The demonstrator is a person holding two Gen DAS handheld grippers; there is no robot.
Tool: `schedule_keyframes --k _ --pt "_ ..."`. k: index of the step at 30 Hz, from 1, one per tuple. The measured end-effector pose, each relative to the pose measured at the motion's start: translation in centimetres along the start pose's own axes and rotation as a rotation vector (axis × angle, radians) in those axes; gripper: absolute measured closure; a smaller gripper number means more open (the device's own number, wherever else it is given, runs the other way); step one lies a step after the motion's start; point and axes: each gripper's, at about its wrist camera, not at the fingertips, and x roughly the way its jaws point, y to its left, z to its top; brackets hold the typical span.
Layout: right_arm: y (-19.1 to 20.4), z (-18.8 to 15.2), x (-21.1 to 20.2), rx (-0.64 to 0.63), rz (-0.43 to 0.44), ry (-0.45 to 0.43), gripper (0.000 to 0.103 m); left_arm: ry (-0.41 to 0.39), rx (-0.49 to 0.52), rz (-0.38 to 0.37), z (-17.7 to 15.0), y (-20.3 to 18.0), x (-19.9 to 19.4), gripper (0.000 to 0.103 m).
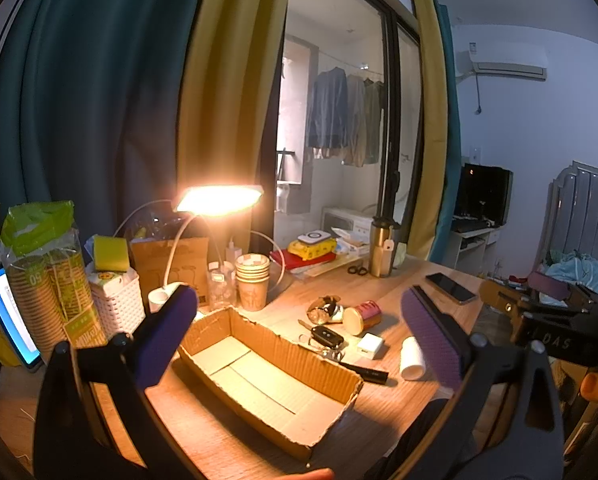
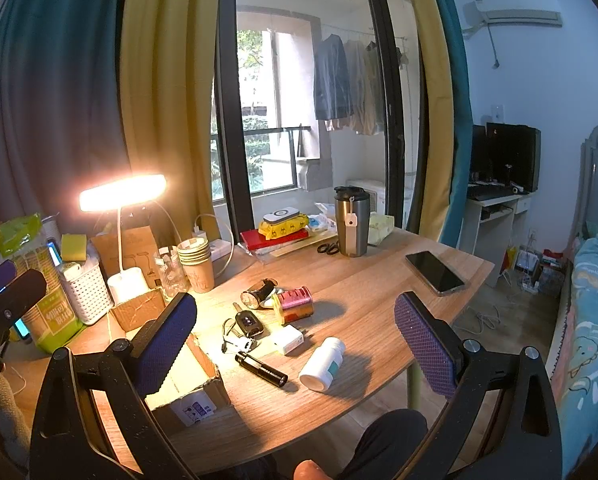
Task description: Organize rigid objects
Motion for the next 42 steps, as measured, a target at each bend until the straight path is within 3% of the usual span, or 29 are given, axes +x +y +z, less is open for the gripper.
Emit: schedule_keyframes --k 42 --pt "0.28 0.05 0.20 -0.005 -0.001 0.007 0.002 -0.004 -0.002 -0.001 0.08 0.05 -0.21 0.000"
